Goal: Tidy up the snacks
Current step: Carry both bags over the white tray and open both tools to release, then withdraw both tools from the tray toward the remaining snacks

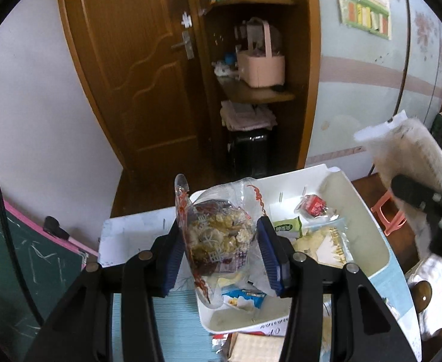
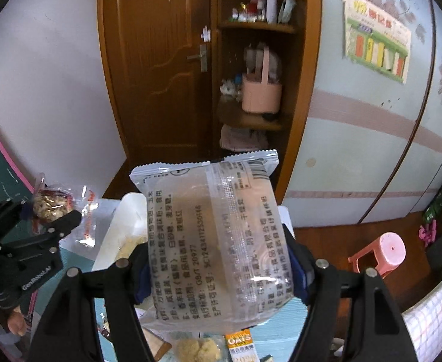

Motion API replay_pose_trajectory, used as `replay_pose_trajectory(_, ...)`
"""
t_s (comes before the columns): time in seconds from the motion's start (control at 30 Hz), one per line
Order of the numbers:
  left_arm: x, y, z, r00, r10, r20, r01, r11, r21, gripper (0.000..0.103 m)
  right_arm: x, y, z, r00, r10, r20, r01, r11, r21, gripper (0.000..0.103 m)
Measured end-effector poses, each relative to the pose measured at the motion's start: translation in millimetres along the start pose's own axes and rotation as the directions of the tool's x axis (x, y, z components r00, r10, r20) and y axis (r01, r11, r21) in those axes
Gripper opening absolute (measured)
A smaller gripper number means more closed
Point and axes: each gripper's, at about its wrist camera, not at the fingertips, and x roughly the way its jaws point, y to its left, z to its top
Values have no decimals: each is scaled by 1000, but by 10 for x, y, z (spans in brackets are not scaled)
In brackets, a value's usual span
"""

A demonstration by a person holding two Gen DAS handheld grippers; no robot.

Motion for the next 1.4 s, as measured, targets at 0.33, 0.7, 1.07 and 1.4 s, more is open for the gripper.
replay_pose_trajectory(0.33,468,85,-203,999,-16,-51,13,999,-52,96,747,316,-322,990,-37,-133,26,996,-82,83)
replay_pose_trajectory(0.7,461,260,-509,990,-61,-130,50,995,-83,97,540,229,-444,995,-23,-92,21,1000,-21,93)
replay_pose_trajectory(1.07,-327,216,-749,996,-37,-78,38,999,13,98,-118,193,-665,995,51,-84,-54,998,-31,93)
replay_pose_trajectory(1.4,-1182,164,-1033,1000,5,23,-7,996,84,98,-890,273,-903,1000,29,-3,-29,993,-115,93)
